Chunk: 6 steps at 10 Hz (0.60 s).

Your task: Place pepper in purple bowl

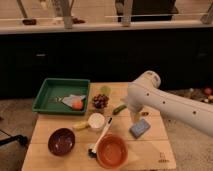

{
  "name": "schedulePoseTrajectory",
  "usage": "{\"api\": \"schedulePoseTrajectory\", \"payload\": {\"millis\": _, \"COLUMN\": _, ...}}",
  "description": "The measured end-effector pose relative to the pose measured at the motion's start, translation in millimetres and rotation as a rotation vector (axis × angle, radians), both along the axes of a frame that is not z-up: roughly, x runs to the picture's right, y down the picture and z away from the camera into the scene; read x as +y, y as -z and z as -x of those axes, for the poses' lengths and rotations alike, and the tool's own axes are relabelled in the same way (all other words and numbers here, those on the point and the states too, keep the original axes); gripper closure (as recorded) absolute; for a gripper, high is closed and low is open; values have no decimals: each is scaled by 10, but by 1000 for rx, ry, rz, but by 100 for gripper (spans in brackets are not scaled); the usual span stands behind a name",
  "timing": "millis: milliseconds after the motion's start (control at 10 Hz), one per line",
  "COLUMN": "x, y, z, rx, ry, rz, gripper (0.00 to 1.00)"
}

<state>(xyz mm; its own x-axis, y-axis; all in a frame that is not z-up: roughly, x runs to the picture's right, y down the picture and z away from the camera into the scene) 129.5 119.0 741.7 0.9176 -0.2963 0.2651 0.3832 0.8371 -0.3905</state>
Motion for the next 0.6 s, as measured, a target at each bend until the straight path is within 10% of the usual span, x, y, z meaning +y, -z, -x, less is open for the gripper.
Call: {"api": "schedulePoseTrajectory", "payload": {"millis": 600, "x": -113, "y": -567, "z": 133, "rx": -48, "ry": -43, "rz": -3, "gripper": 20}}
